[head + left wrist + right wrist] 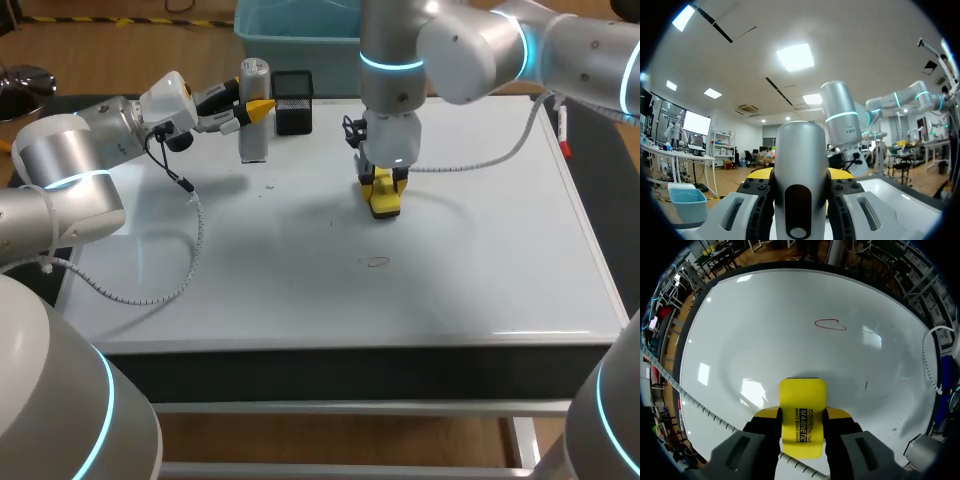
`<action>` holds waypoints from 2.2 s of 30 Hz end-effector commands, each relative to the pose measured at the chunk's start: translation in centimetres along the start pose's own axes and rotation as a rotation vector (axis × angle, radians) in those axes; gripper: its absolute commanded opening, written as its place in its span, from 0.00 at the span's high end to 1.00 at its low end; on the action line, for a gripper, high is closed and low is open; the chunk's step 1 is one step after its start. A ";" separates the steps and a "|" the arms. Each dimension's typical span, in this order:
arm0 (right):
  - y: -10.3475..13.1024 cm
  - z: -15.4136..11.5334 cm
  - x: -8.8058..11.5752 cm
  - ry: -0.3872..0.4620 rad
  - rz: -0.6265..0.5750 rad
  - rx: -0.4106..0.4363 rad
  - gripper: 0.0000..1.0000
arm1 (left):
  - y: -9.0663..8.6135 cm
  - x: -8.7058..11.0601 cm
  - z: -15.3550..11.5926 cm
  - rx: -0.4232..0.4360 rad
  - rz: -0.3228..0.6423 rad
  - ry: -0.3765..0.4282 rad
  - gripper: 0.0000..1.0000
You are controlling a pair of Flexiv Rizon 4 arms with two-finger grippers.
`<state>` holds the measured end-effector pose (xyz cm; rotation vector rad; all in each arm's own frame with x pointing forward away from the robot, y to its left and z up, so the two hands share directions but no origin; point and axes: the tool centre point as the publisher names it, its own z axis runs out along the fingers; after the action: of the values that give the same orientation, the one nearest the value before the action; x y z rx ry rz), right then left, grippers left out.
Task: Pick up the inspection probe, press it on each red-marked spot on the whiteboard one by one, put down the probe, pick up the eraser, and wipe off all the red marks.
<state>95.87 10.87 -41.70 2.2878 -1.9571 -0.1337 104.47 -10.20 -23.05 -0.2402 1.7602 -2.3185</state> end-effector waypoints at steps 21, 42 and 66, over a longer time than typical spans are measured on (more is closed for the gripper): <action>-3.3 1.5 6.9 0.019 0.150 -0.034 1.00 | -0.1 0.1 0.1 0.000 0.002 -0.002 1.00; -4.9 -2.4 14.8 -0.014 0.304 0.014 1.00 | -0.1 0.1 0.1 0.000 0.002 -0.002 1.00; -8.0 -4.3 22.2 -0.023 0.397 0.001 1.00 | -0.1 0.1 0.1 0.000 0.002 -0.002 1.00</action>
<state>107.41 -9.52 -38.44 1.8575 -2.3817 -0.1127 104.46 -10.21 -23.05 -0.2403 1.7603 -2.3185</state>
